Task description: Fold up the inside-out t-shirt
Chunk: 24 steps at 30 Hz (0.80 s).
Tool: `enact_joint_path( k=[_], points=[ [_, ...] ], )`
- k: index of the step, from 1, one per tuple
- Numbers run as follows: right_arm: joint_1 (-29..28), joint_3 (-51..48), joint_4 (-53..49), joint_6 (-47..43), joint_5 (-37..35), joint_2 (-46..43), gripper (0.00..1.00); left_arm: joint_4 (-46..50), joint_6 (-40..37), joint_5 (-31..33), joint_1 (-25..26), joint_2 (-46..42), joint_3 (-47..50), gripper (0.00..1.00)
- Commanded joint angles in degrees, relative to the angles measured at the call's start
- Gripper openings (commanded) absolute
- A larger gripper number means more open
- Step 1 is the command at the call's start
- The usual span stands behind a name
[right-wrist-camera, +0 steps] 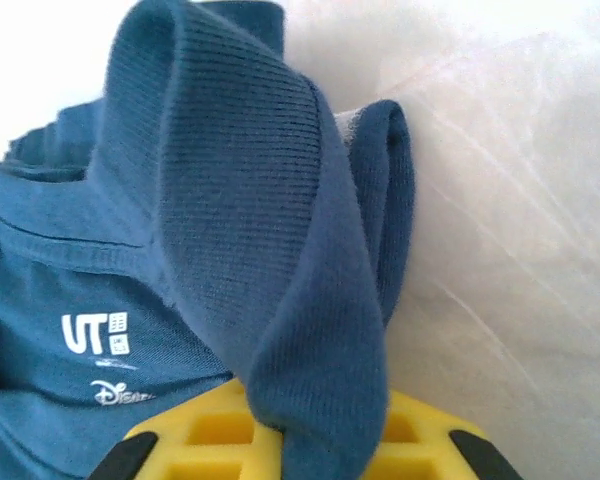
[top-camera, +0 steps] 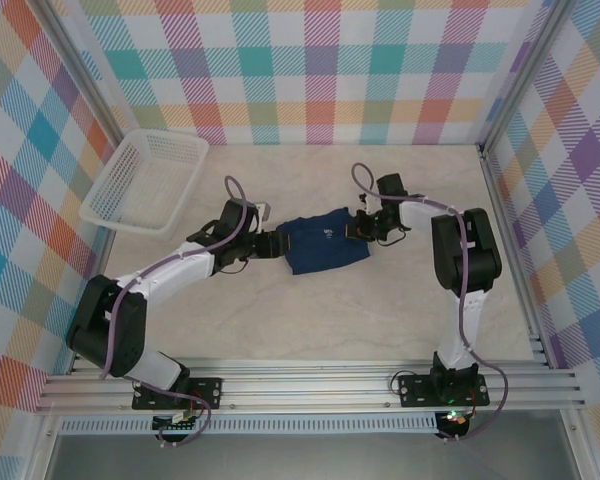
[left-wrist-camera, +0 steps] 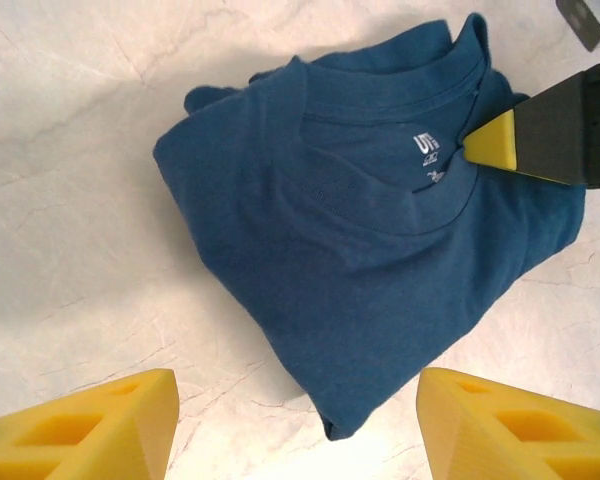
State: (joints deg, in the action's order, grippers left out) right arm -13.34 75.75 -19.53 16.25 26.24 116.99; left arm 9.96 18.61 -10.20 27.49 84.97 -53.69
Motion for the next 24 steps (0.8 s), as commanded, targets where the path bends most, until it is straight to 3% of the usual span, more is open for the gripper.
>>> enact_joint_path(
  k=[1,6,10,16,18,21,24],
  points=[
    [3.40,5.00,-0.39,-0.39,0.15,-0.17,0.04,1.78,-0.68,2.33,-0.84,-3.05,1.24,0.64],
    [9.36,15.67,-10.05,-8.88,-8.24,1.06,0.03,3.93,-1.02,3.92,-1.14,-4.96,1.80,0.64],
    [12.53,27.92,-19.27,-17.47,-23.36,6.49,0.04,7.50,-1.09,5.41,-1.12,-6.65,1.77,0.64],
    [15.49,44.22,-23.99,-25.81,-37.80,14.79,0.09,10.34,-2.03,7.14,-1.13,-9.11,2.21,0.64],
    [15.93,50.89,-26.04,-26.91,-43.10,19.02,0.17,10.82,-2.07,7.37,-1.14,-9.47,2.26,0.64],
    [15.81,59.66,-30.00,-26.13,-48.94,23.82,0.37,11.21,-1.98,8.27,-1.13,-10.16,2.59,0.64],
    [15.00,59.95,-29.72,-24.04,-50.38,22.29,0.51,11.32,-1.53,10.64,-1.16,-11.01,2.97,0.64]
  ],
)
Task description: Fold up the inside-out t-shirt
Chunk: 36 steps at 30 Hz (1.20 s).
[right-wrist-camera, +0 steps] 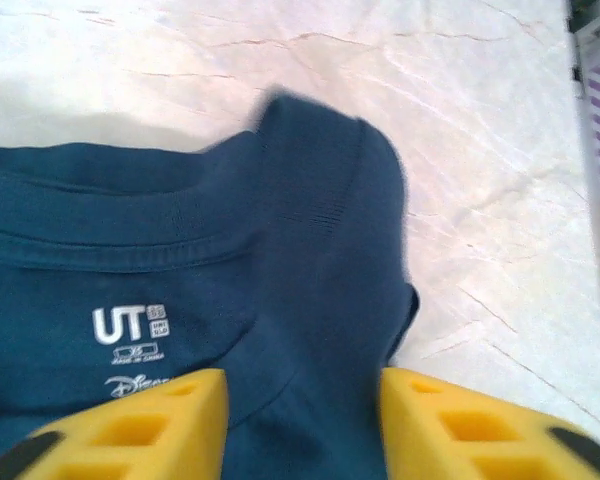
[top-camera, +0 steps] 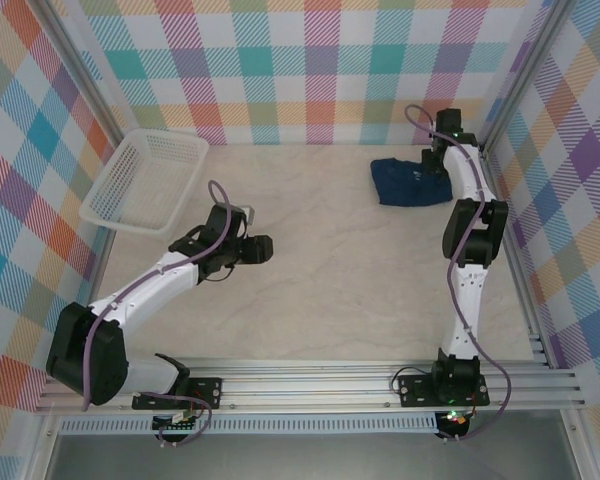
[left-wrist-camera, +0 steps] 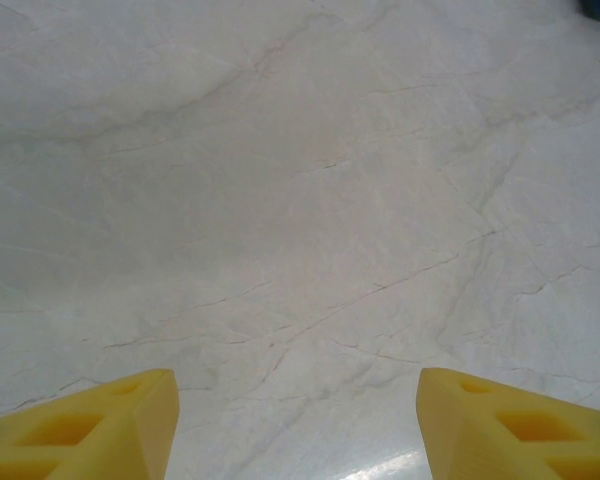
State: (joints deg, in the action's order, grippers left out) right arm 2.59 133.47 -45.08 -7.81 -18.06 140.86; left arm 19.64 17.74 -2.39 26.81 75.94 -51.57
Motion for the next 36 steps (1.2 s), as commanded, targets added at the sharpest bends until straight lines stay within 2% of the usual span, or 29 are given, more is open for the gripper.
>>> enact_joint_path(
  k=[1,4,7,10,12,14,16,18,19,20,23,26,27,29,30,32,33,36],
  points=[
    [-1.40,0.24,-3.19,0.63,-5.18,-3.68,0.53,1.49,-0.52,4.14,-0.44,-2.50,1.20,0.65],
    [-3.45,-11.20,2.08,4.40,-1.30,-13.33,0.56,-0.44,0.45,9.57,-0.53,-4.72,3.01,0.71],
    [-6.57,-31.37,13.22,7.63,1.95,-27.47,0.62,-5.39,1.14,18.54,-0.79,-8.07,6.52,0.80],
    [-10.08,-51.16,24.08,10.95,4.87,-40.87,0.79,-10.25,0.89,29.29,-1.53,-11.06,10.59,0.91],
    [-12.36,-62.14,29.90,12.39,3.48,-48.39,0.89,-14.39,0.05,36.12,-2.18,-12.35,13.37,0.99],
    [-13.42,-72.07,34.77,15.41,3.24,-54.62,0.98,-19.59,-1.60,43.16,-3.08,-12.49,16.43,1.00],
    [-13.40,-79.71,39.42,17.06,0.64,-58.79,1.00,-24.50,-3.71,45.87,-5.21,-10.95,18.60,1.00],
    [-13.31,-86.09,44.61,16.95,-4.17,-61.24,1.00,-28.45,-6.20,45.17,-7.90,-7.62,19.32,1.00],
    [-13.22,-88.96,47.54,15.84,-5.14,-62.07,1.00,-26.58,-6.89,42.87,-9.07,-6.46,17.82,1.00],
    [-13.22,-92.40,52.18,13.85,-5.37,-62.68,1.00,-30.23,-10.63,41.45,-9.57,-5.21,18.77,1.00],
    [-13.03,-101.21,67.92,10.34,-5.56,-61.60,1.00,-49.28,-21.11,35.59,-10.41,-2.32,25.49,1.00],
    [-12.35,-103.32,74.45,9.05,-3.04,-57.76,1.00,-54.99,-19.74,27.80,-15.16,3.03,26.70,1.00],
    [-12.30,-101.92,71.78,9.18,-2.52,-57.29,1.00,-57.00,-19.25,26.08,-16.40,5.14,26.62,1.00],
    [-12.04,-102.37,75.06,6.55,-1.39,-56.63,1.00,-59.14,-19.14,24.21,-17.75,6.92,26.09,1.00],
    [-11.95,-103.68,78.54,5.59,-0.98,-56.66,1.00,-57.58,-18.08,22.73,-18.88,7.79,25.20,1.00],
    [-10.64,-107.92,87.91,5.64,1.17,-55.87,1.00,-64.32,-17.73,19.33,-20.35,12.46,26.30,1.00],
    [-9.93,-109.47,91.64,6.09,1.61,-55.33,1.00,-64.17,-17.72,17.65,-20.64,12.29,27.01,1.00],
    [-7.51,-110.51,92.11,8.32,5.02,-55.73,1.00,-69.21,-18.36,14.81,-21.36,14.35,28.61,1.00]
  ],
)
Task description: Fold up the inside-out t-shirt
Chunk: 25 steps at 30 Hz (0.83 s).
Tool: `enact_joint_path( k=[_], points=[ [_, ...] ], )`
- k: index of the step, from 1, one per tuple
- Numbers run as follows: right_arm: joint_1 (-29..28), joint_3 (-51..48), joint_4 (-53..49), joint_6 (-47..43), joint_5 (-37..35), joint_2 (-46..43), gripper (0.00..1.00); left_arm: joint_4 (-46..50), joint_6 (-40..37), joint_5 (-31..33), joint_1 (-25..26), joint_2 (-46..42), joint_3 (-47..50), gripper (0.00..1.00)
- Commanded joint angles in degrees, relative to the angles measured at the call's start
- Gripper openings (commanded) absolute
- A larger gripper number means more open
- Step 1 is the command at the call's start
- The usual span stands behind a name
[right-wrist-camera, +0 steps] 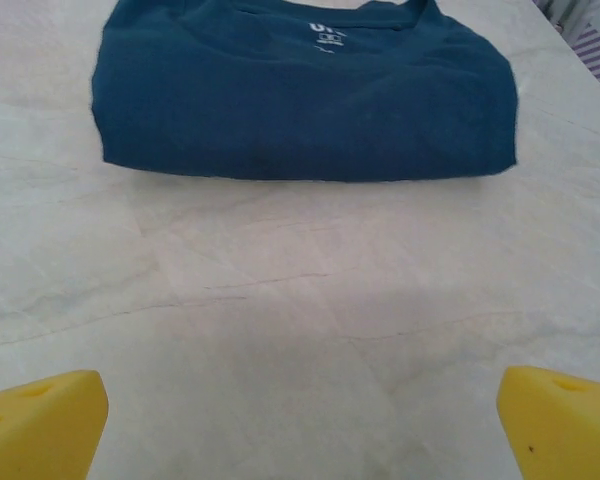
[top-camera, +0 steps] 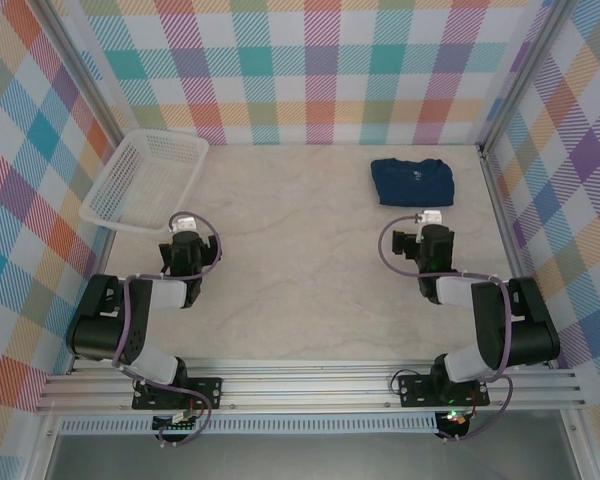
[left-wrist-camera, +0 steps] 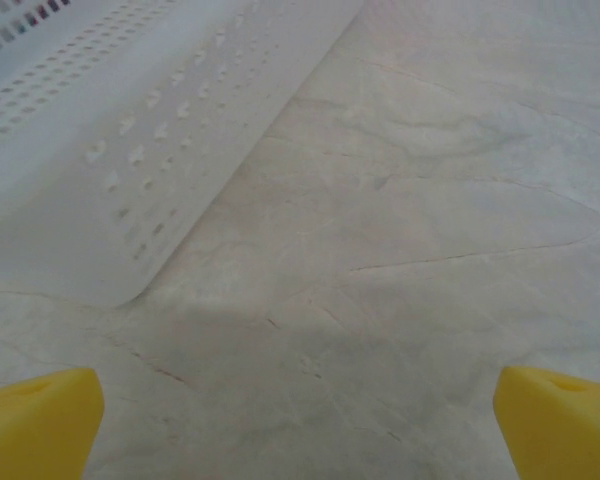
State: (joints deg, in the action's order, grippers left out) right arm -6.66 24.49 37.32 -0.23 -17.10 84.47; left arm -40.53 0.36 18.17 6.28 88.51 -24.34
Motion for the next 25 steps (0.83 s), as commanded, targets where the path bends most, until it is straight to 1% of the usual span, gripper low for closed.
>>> enact_joint_path(
  k=[1,2,3,5,25],
  points=[
    [2.63,-1.33,8.75,1.21,5.76,0.67,1.00,-5.90,-0.72,-6.17,-0.92,0.71,0.72,1.00],
    [3.53,-0.84,8.37,1.68,7.74,1.20,1.00,-8.17,-0.88,-6.03,-0.91,1.50,1.10,1.00],
    [4.20,-0.57,8.96,2.10,9.17,2.53,1.00,-6.44,-0.82,-6.19,-0.92,1.02,0.76,1.00],
    [5.23,-1.50,11.25,2.11,11.29,3.41,1.00,-6.86,-0.81,-6.13,-0.88,1.12,0.87,1.00],
    [5.14,-1.72,11.45,1.86,11.56,3.28,1.00,-7.19,-0.93,-6.13,-0.92,1.05,1.05,1.00]
  ],
)
